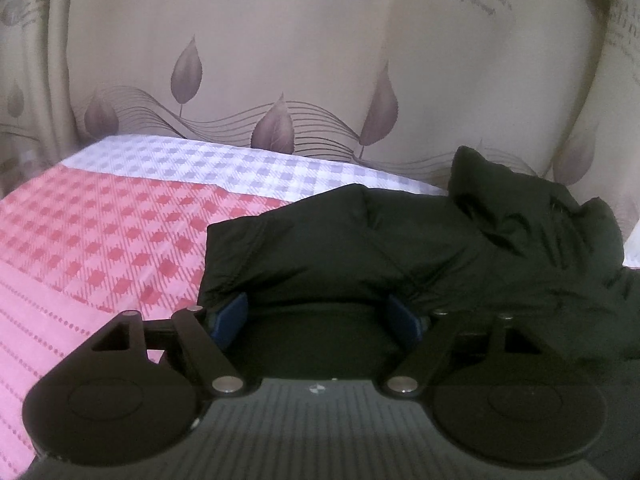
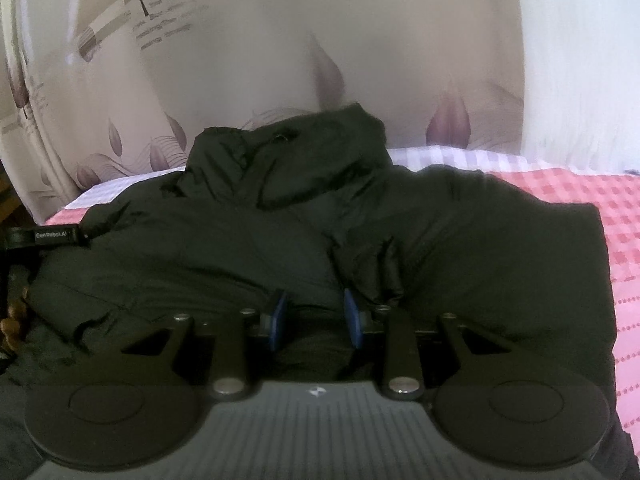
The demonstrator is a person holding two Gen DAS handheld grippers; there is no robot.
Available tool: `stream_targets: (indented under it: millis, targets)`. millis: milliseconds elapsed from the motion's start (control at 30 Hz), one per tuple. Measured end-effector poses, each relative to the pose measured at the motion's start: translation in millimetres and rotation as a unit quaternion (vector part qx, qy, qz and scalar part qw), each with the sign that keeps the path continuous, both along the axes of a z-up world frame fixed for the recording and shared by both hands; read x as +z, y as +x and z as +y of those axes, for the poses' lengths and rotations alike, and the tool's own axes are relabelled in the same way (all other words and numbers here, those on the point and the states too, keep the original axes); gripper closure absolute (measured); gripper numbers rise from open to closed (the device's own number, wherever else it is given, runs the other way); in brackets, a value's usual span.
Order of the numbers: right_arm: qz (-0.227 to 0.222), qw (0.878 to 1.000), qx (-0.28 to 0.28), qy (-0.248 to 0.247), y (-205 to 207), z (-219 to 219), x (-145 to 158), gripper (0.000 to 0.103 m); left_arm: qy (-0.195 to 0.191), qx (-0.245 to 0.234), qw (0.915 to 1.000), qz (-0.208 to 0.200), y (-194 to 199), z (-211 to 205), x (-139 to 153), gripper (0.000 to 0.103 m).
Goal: Fold large clothes
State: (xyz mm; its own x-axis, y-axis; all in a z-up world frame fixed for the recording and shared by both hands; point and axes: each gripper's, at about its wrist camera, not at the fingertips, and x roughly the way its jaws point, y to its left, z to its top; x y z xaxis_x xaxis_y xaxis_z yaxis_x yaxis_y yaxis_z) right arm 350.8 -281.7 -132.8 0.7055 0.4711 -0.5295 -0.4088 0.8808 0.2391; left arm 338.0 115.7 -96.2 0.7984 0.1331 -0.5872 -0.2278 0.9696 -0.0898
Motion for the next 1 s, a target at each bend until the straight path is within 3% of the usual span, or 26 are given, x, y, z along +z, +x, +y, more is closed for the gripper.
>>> stream_targets:
  millis: [267, 333, 400, 467, 600, 667, 833, 1000]
  targets:
    - [0.0, 1.0, 0.006, -0.007, -2.0, 0.6, 6.1, 0.073, 0.03, 0.015, 0.9994, -0.003, -5.3, -9.4, 8.4, 0.023]
    - [0.012, 1.0, -0.002, -0.022, -11.2, 1.3, 20.0, 0.067, 0.042, 0.02, 0.9989, -0.005, -14.6, -12.6, 14.0, 0.022]
    - [-0.028, 0.999, -0.008, -0.035, -40.0, 0.7, 36.7, 0.025, 0.059, 0.017, 0.9981, -0.01, -27.6, -17.5, 20.9, 0.02]
    - [-0.074, 0.997, 0.001, -0.025, -77.3, -6.4, 50.4, 0.011, 0.065, 0.017, 0.9976, -0.015, -40.1, -19.7, 29.1, 0.018]
    - [-0.115, 0.993, 0.004, 0.014, -156.9, -34.8, 67.8, 0.011, 0.076, 0.01, 0.9969, -0.022, -67.3, -26.3, 44.5, 0.016]
    - [-0.125, 0.992, -0.006, 0.033, -196.8, -54.4, 68.8, 0.003, 0.077, 0.003, 0.9968, -0.024, -81.9, -30.5, 50.9, 0.015]
    - [-0.109, 0.989, -0.075, 0.061, -277.4, -103.5, 56.1, 0.0, 0.089, -0.004, 0.9955, -0.033, -117.3, -43.2, 64.4, 0.014]
    - [-0.1, 0.983, -0.14, 0.064, -328.8, -142.5, 46.2, 0.0, 0.097, -0.023, 0.9941, -0.043, -147.1, -56.5, 73.6, 0.011]
